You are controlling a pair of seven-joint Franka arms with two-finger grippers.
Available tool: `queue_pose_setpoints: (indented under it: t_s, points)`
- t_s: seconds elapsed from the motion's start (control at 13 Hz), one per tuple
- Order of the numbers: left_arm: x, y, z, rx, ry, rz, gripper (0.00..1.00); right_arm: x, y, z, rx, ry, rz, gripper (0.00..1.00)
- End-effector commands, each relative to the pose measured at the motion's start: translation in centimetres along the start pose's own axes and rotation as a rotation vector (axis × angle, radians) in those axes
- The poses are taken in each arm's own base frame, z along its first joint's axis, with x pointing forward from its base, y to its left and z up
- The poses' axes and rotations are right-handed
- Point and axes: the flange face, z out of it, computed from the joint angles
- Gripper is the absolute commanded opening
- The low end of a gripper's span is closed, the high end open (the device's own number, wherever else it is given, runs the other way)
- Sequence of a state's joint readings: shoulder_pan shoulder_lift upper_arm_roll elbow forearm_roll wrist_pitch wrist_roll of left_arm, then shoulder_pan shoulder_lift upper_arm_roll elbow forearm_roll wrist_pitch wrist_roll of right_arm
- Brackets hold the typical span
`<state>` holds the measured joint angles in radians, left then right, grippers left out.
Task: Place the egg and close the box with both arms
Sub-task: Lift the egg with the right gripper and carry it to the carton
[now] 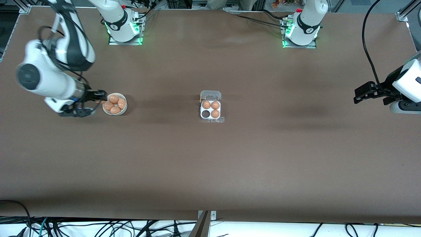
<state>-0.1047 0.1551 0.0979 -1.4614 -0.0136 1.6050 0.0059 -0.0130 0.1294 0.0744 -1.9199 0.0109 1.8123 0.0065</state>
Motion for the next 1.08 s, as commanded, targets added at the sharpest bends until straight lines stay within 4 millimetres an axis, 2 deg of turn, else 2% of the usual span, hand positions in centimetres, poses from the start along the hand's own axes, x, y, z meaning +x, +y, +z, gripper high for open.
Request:
queue_pose_setpoints:
  t_s: [0.0,0.15,0.23,0.31,0.38,0.46,0.62,0.77,1.0]
  points:
    - [0.3,-0.2,-0.3,-0.014,0.0,0.016,1.0,-0.4,0.5,-8.7,0.01,-0.017,0.015,0.0]
    - [0.3,-0.2,-0.3,-0.014,0.0,0.016,1.0,-1.9,0.4,-14.3,0.014,-0.021,0.01,0.0]
    - [0.3,-0.2,-0.3,-0.014,0.0,0.016,1.0,-2.4,0.2,-16.4,0.031,-0.016,0.018,0.0]
    - [0.3,-0.2,-0.4,-0.014,0.001,0.016,1.0,-2.6,-0.2,-17.3,0.048,-0.015,0.029,0.0]
    - [0.3,-0.2,-0.3,-0.014,0.0,0.016,1.0,-2.3,-0.9,-17.1,0.049,-0.021,0.046,0.0]
    - [0.3,-0.2,-0.3,-0.014,0.0,0.018,1.0,-1.7,-3.0,-16.4,0.045,-0.025,0.06,0.0]
    - [0.3,-0.2,-0.3,-0.014,0.0,0.018,1.0,0.8,-8.8,-14.5,0.027,-0.036,0.095,0.0]
    - [0.3,-0.1,-0.3,-0.014,0.0,0.02,1.0,3.6,-14.5,-11.7,0.025,-0.026,0.132,0.0]
    - [0.3,-0.1,-0.3,-0.014,0.0,0.02,1.0,6.6,-21.4,-7.3,0.104,0.014,0.157,0.0]
